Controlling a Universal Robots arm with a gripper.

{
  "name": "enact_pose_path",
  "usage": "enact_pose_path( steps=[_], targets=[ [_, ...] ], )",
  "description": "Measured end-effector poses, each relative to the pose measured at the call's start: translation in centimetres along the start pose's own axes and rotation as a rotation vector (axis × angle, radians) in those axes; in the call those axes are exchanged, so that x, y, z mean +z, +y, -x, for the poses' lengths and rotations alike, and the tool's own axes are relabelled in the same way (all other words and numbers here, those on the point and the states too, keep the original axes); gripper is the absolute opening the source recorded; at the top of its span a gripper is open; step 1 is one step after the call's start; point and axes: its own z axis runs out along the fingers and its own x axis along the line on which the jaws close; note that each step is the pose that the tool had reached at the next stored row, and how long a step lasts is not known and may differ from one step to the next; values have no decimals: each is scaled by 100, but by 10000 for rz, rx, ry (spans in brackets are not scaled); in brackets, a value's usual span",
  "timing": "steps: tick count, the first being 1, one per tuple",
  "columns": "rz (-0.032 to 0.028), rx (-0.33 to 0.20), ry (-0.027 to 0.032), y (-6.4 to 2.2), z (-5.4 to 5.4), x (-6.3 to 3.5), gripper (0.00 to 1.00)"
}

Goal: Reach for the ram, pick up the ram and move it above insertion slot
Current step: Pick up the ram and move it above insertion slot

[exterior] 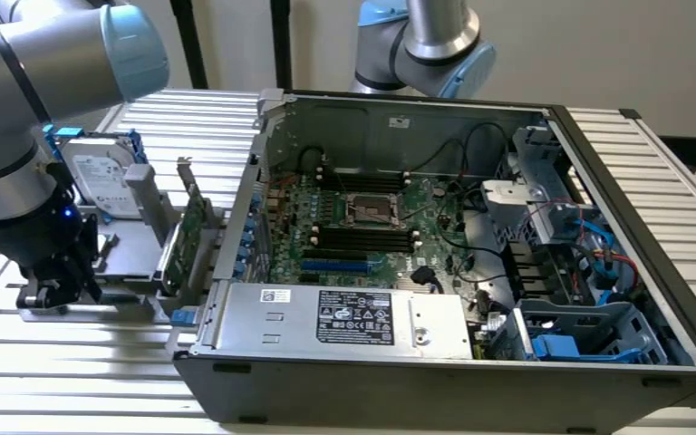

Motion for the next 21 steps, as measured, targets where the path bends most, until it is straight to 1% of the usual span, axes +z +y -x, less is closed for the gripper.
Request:
enact_pose_path(
  steps=[3,8,12,16,21],
  targets=[
    [3,10,0,2,0,-90,13],
    [4,21,0,-1,1,-318,13],
    [3,21,-1,-32,1,-500,13],
    [9,21,-1,-115,-1,-684,13],
    [17,22,0,-278,-5,-918,13]
  ],
)
